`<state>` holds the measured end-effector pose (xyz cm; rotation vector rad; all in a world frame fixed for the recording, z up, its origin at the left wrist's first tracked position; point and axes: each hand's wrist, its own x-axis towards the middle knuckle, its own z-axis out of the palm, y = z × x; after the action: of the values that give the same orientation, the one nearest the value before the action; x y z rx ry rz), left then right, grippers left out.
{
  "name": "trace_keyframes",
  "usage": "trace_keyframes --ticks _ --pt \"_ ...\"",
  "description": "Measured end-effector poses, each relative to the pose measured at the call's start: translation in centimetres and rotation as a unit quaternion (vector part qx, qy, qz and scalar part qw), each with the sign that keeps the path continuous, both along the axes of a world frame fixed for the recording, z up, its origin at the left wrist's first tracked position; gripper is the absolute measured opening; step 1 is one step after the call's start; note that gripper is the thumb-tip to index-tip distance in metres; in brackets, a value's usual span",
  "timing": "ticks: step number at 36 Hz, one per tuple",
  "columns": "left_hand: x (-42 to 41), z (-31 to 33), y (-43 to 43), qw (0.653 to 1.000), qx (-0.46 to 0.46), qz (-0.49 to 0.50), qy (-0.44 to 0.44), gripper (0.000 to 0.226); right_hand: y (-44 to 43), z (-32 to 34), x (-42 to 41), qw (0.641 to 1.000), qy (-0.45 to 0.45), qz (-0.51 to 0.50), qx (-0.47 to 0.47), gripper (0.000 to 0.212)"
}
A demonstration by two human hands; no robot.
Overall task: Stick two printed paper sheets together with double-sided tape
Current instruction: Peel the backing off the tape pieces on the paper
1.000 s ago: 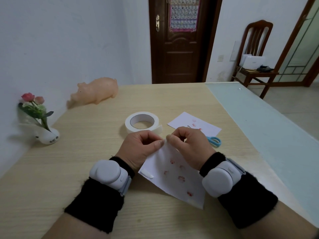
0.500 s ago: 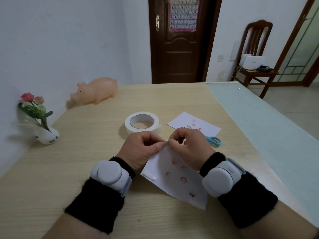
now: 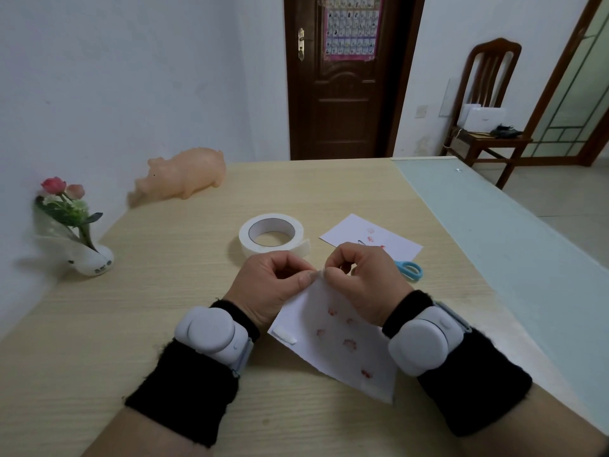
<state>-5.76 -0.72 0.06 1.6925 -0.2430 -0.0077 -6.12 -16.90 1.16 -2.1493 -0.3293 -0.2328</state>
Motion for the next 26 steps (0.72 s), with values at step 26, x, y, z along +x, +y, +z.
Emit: trace_keyframes --ticks 26 --pt "1.3 -0.3 1.3 0.996 -0.027 0.083 0.002 0.018 -1.6 -0.1 0.9 0.997 -0.013 -0.064 0.05 0.029"
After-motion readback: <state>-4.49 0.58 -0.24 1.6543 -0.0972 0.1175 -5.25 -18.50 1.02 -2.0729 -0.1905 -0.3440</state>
